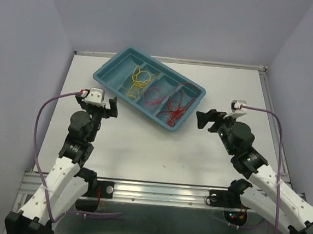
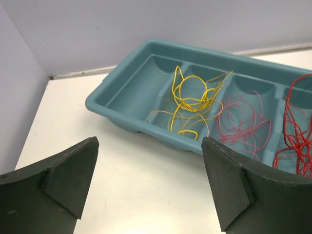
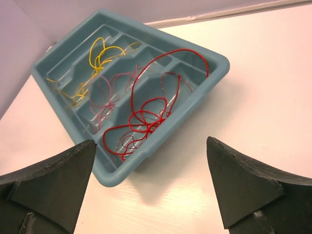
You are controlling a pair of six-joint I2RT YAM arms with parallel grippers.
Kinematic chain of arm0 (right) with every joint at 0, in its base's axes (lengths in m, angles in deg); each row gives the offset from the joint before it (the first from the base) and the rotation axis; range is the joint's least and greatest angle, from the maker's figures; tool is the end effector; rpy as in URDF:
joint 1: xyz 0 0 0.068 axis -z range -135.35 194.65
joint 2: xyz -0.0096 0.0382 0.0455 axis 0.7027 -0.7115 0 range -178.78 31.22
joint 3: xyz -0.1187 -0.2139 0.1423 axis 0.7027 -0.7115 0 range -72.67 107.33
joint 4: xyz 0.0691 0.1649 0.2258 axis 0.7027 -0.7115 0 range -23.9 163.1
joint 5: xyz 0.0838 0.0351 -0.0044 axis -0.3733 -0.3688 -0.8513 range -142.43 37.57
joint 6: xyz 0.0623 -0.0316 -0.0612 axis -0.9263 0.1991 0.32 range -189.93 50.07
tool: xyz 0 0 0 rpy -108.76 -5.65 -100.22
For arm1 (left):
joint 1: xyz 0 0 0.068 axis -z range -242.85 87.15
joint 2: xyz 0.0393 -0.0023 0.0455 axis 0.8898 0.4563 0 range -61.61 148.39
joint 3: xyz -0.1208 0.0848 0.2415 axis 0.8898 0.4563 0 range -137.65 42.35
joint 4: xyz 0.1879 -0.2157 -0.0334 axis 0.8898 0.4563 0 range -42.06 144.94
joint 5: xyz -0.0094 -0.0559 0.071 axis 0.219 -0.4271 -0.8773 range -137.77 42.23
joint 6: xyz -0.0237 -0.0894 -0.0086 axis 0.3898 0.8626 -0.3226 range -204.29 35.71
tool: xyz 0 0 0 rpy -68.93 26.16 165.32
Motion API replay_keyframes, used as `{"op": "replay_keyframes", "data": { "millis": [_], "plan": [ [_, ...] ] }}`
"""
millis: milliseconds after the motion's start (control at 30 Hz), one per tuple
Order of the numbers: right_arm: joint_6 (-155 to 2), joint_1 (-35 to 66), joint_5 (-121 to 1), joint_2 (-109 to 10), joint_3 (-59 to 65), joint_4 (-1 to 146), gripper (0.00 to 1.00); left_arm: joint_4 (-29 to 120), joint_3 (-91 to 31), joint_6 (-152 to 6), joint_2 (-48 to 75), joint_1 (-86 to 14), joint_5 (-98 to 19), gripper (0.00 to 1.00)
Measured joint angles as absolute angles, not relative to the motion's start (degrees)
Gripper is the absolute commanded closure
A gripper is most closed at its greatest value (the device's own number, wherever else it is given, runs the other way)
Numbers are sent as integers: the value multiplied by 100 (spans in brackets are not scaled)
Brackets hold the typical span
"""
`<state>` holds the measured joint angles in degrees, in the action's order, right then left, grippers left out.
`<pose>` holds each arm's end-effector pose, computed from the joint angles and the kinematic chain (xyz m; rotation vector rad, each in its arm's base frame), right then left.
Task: Untangle the cables
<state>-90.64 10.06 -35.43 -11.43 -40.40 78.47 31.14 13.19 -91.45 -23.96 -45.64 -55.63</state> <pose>0.2205 0.1223 0.2958 0.0250 1.6771 0.4866 0.2295 -0.0591 0.3228 0.1898 1.4146 -0.0469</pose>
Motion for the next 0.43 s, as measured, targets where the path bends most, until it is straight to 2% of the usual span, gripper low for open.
{"op": "replay_keyframes", "data": {
  "millis": [233, 300, 367, 433],
  "plan": [
    [-9022, 1006, -3222, -887, -4689, 8271, 1, 3269, 1955, -9000, -3826, -4570, -5718, 1],
    [-9016, 1006, -3130, -828, -4766, 8325, 2, 3234, 2033, -8972, -4040, -4570, -5705, 1],
    [-9003, 1006, -3069, -756, -4790, 8404, 9, 3213, 2129, -8952, -4204, -4570, -5691, 1],
    [-8976, 1006, -3032, -701, -4790, 8452, 7, 3193, 2182, -8941, -4230, -4570, -5683, 1]
  ]
}}
